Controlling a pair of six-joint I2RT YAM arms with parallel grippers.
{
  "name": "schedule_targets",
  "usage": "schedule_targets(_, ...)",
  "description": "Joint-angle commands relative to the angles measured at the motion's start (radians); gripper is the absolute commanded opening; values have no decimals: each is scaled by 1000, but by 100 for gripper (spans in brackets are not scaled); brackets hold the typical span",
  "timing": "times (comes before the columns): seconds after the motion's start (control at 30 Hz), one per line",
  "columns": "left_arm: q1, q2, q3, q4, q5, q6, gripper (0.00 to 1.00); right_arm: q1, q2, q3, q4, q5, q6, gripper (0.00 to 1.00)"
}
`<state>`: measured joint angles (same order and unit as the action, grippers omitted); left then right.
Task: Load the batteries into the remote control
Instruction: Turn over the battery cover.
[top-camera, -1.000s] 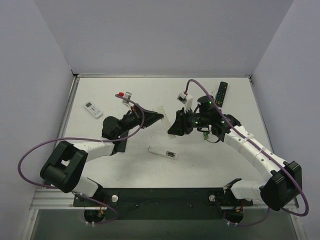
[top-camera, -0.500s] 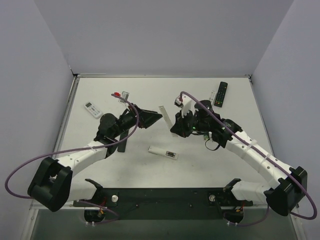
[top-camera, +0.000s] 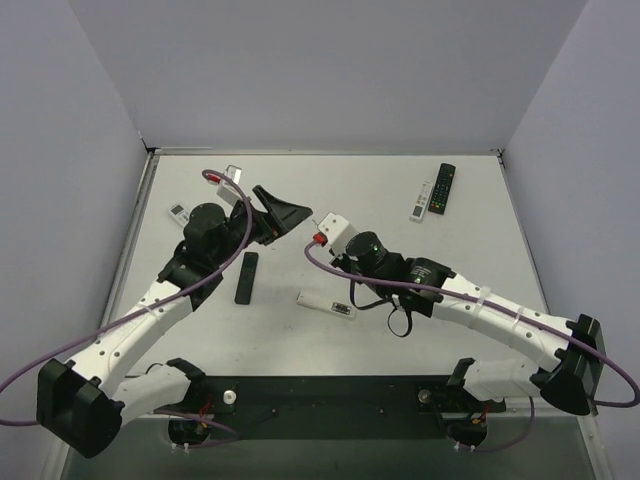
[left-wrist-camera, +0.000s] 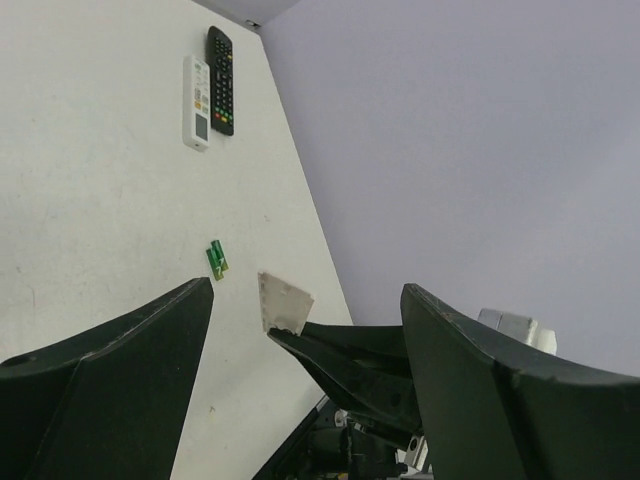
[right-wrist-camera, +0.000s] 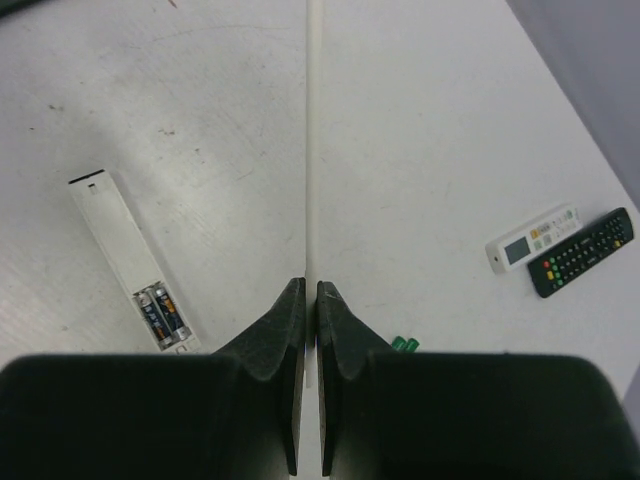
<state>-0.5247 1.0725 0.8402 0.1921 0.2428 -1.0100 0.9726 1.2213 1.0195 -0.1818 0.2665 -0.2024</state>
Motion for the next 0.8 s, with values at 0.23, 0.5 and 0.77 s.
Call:
schedule_targets(0.23,-24,52,86,-158,39,-98,80,113,63,67,51,289,-126,0)
schedule_targets(0.5,-35,72,96,-172,58,-101,67,166,106,76,71,381,-192,0)
schedule_targets(0.77,-38,55,82,-171,47,-99,35,196,144,74,94,448,-242,0)
